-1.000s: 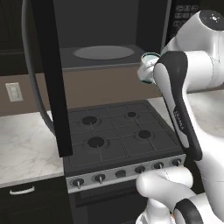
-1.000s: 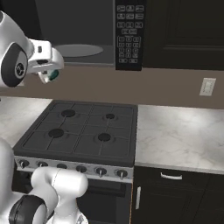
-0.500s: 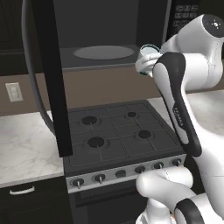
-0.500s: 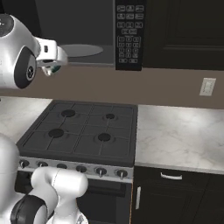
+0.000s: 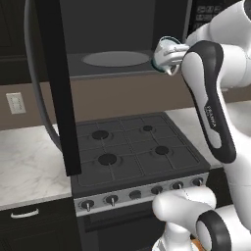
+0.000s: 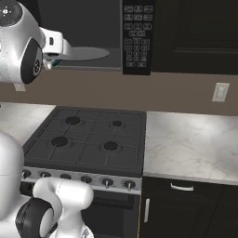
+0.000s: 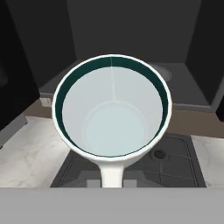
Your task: Pick the mug from the counter and place it inside the microwave. Then close the microwave.
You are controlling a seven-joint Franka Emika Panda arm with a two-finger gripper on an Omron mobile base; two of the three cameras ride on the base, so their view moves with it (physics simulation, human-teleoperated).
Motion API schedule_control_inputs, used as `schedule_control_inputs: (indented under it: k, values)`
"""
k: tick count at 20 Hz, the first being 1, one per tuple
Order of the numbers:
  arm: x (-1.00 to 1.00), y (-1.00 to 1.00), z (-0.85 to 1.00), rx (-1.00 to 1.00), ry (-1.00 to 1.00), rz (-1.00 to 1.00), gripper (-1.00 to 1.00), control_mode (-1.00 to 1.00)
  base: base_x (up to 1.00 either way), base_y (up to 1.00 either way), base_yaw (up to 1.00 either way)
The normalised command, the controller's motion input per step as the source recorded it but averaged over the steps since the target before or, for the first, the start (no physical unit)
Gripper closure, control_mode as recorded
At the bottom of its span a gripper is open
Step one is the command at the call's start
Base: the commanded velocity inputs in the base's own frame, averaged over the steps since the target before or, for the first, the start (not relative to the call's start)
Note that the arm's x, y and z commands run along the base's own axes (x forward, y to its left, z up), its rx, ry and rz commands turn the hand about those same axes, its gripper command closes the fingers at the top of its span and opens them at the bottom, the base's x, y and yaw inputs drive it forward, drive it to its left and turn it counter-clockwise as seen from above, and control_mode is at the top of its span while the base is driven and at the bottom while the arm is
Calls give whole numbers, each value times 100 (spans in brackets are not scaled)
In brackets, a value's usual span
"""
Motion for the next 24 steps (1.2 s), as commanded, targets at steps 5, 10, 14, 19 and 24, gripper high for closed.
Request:
schedule_control_inputs:
  k: [5, 10, 14, 19, 24]
  values:
    - [24, 0, 1, 0, 0, 0, 100, -100, 0, 0, 0]
    - [50, 4, 0, 0, 0, 0, 100, -100, 0, 0, 0]
    - [48, 15, 0, 0, 0, -1, 100, -100, 0, 0, 0]
    - [36, 21, 0, 0, 2, -2, 100, -100, 0, 0, 0]
    - [24, 19, 0, -5, 7, -2, 100, -100, 0, 0, 0]
